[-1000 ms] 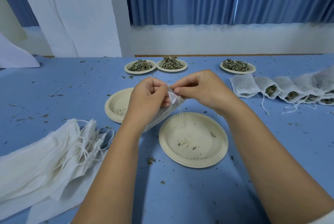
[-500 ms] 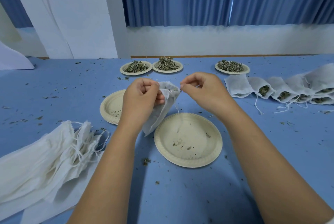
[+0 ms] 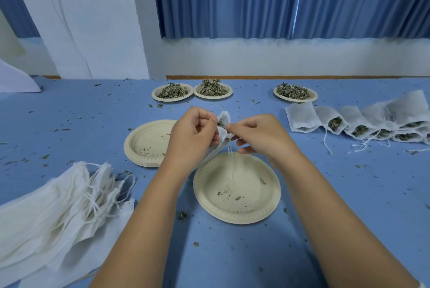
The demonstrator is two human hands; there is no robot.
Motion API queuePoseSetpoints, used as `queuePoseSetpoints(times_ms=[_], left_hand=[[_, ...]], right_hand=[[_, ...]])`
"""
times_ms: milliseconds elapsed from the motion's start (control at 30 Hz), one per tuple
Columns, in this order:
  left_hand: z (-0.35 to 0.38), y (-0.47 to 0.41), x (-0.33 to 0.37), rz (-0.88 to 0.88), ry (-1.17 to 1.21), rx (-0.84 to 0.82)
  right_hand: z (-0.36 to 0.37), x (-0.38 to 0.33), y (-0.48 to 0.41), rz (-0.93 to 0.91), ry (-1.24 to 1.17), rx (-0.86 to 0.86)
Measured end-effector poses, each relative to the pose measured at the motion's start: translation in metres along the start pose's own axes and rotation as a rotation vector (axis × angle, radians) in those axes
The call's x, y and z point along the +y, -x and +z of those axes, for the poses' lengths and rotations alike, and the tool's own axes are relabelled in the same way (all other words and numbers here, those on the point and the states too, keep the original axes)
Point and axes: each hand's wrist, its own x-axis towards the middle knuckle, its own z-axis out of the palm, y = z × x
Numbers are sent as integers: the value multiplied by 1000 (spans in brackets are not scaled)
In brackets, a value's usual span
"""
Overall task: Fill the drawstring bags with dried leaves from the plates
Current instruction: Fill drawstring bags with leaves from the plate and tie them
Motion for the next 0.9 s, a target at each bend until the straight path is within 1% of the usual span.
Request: queuePoseSetpoints(times_ms=[67, 200, 333, 400, 433, 533, 600, 667, 833, 900], left_hand=[[3, 2, 0, 15, -37, -37], [11, 6, -3, 66, -168, -123], [17, 6, -7, 87, -241, -149], [18, 5, -9, 84, -230, -101], [18, 5, -9, 80, -217, -73], [15, 3, -10, 73, -208, -27], [14, 3, -10, 76, -223, -13], [13, 3, -9, 73, -229, -9], [15, 7, -7, 63, -198, -111], [15, 8, -7, 68, -197, -95]], right_hand=[[2, 1, -1, -43, 79, 33], [5, 5, -2, -94, 271, 17], [9, 5, -1, -117, 407, 62], [8, 6, -2, -132, 382, 66], [6, 6, -3, -122, 328, 59], [-2, 2, -4, 2, 94, -11], [-6, -1, -3, 71, 20, -79], [-8, 0, -3, 72, 32, -109], [-1, 1, 1, -20, 204, -30], [-3, 0, 2, -10, 235, -41]])
